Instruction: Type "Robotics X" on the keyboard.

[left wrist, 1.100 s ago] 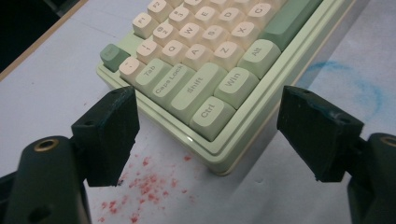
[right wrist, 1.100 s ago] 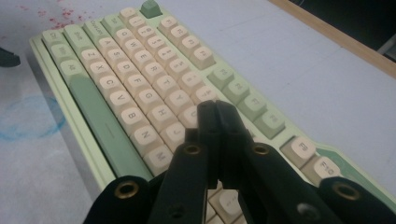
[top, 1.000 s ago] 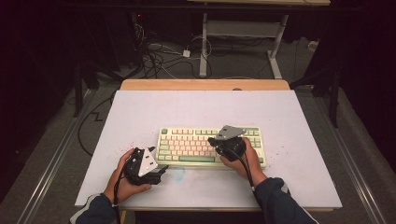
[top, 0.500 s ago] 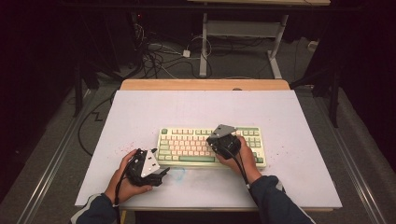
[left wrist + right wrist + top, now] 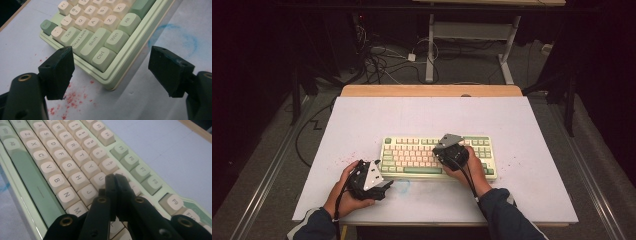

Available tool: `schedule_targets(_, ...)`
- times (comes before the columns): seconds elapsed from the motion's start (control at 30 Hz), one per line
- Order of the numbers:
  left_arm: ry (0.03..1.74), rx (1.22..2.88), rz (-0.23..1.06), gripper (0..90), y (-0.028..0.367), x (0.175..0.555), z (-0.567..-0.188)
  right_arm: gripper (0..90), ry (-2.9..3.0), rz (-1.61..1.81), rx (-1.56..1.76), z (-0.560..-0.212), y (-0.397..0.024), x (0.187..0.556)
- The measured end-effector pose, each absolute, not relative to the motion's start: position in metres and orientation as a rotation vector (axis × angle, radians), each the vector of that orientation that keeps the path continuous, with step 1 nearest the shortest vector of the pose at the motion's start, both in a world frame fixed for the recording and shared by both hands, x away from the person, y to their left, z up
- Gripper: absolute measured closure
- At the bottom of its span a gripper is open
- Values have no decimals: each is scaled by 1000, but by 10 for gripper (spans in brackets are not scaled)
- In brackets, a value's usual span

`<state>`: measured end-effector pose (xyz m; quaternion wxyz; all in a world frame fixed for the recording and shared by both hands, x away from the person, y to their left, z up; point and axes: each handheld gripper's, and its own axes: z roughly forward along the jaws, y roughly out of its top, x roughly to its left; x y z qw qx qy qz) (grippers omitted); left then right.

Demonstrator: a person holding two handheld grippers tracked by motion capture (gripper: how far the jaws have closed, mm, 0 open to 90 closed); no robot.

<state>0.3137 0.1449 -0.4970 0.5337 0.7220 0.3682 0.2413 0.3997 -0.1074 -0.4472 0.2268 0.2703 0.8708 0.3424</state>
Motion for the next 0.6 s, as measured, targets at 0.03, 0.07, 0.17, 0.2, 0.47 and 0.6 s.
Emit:
schedule_targets(0.03,879,1720,576,201,145,314,-497,888,2395,960,752,-446,-108,399)
schedule_targets(0.07,880,1720,576,201,145,314,-497,884,2389,973,752,-446,-110,398)
schedule_targets(0.17,879,1715,576,200,145,313,-496,848,2371,1017,733,-442,-114,394)
schedule_targets(0.2,881,1713,574,201,145,313,-496,829,2361,1033,735,-441,-115,392)
schedule_targets(0.47,889,1699,576,201,147,313,-493,597,2289,1141,661,-432,-133,373)
schedule_targets(0.6,890,1690,583,201,147,313,-492,460,2241,1173,640,-427,-144,362)
